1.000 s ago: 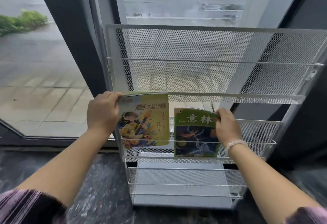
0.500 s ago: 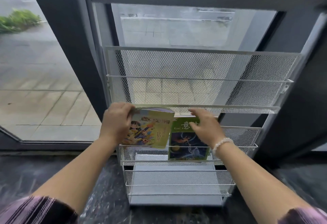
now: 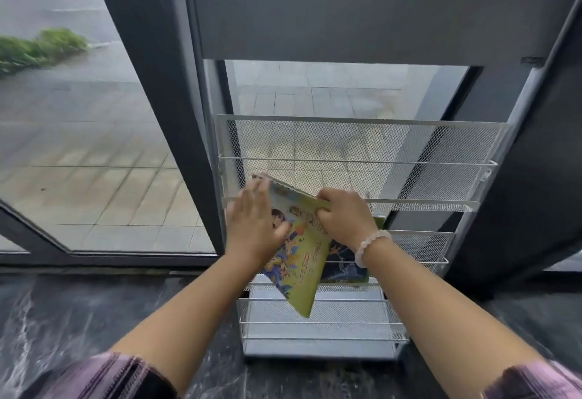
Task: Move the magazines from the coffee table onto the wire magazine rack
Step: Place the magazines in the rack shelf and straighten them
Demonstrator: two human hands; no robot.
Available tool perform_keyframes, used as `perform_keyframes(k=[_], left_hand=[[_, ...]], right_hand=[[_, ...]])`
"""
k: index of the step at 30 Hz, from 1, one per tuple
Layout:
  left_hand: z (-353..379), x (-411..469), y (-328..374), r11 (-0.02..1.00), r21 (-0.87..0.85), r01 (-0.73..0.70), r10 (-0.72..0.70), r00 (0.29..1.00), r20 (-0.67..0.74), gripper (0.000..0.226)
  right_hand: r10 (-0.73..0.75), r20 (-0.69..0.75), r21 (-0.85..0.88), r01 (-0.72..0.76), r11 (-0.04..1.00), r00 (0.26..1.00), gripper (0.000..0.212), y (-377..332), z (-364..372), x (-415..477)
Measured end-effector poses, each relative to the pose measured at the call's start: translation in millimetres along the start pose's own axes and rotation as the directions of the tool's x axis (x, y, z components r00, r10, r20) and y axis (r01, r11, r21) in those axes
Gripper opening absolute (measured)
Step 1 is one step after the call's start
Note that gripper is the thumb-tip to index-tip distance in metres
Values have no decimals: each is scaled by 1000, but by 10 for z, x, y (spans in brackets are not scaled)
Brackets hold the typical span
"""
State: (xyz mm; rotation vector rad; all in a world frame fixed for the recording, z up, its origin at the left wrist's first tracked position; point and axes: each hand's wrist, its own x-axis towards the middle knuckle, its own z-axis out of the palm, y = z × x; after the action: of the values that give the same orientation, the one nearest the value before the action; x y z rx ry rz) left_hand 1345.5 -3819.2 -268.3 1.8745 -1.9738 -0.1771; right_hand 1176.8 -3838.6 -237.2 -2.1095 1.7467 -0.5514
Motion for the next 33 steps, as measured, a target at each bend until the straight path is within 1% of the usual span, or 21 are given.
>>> perform_keyframes(k=[2,4,5,6,7,9,11,12,14,16,17,18,20,22,23,25,27,28,30,32,33], left_hand=[[27,-122,132,1000,24,-15,11,985,171,93],[33,-234,260,1000,12,-26,20,946,325,100],[26,-274,322,999,6,-37,32,932,362,101],[10,-308,378,999,8,-50,44,928,370,99],[-15,-330,422,998,14,-60,52,933,355,93],[-77,-352,482,998,-15,-65,67,958,280,73],[-152,-357,524,994,-79,-71,86,976,199,52],[-191,-359,537,993,-78,-87,99,982,160,46],[-271,-360,565,991,-9,-133,133,987,90,45],[-329,-351,574,985,56,-164,162,986,44,49],[-352,-346,569,983,60,-171,170,985,19,47],[-374,-338,545,985,49,-165,166,986,-9,41],[-451,-321,479,990,19,-141,142,987,-76,23],[-541,-300,398,994,-31,-103,99,990,-105,19],[-572,-286,347,995,-64,-78,71,992,-108,20],[-588,-239,218,989,-145,-27,9,992,-124,22],[-543,-190,95,977,-214,3,-31,991,-128,24],[-500,-164,41,972,-233,11,-39,992,-118,23],[-431,-112,-36,963,-269,28,-58,993,-102,20],[-378,-73,-88,945,-325,45,-77,993,-87,19],[-347,-61,-114,932,-358,51,-85,993,-79,18]], right_hand=[[79,-4,47,-78,996,997,13,-52,-73,-53],[138,-16,98,-136,986,990,11,-111,-140,-97],[160,-21,121,-156,980,987,9,-142,-176,-115],[182,-23,152,-176,973,983,9,-178,-213,-131],[203,-30,190,-194,962,979,12,-219,-258,-147],[243,-49,265,-222,938,969,18,-298,-352,-177],[269,-67,303,-238,923,961,19,-366,-441,-197],[283,-79,317,-245,916,956,19,-395,-468,-203],[319,-93,372,-265,889,943,22,-449,-521,-236],[351,-69,436,-288,852,934,18,-494,-533,-250],[347,-65,446,-284,849,936,18,-512,-540,-257],[330,-65,448,-268,853,942,22,-536,-545,-267],[277,-34,443,-234,866,960,41,-572,-556,-289],[226,12,440,-208,874,974,57,-569,-549,-306],[188,18,439,-177,881,982,60,-536,-526,-306],[84,-30,366,-67,928,996,61,-424,-470,-293],[3,-98,184,15,983,995,68,-258,-397,-238],[-14,-119,93,26,995,993,71,-183,-371,-202],[-5,-117,-51,-1,999,993,74,-65,-337,-123],[5,-87,-150,-19,988,996,69,30,-308,-41],[2,-86,-163,-16,986,996,60,68,-295,-1]])
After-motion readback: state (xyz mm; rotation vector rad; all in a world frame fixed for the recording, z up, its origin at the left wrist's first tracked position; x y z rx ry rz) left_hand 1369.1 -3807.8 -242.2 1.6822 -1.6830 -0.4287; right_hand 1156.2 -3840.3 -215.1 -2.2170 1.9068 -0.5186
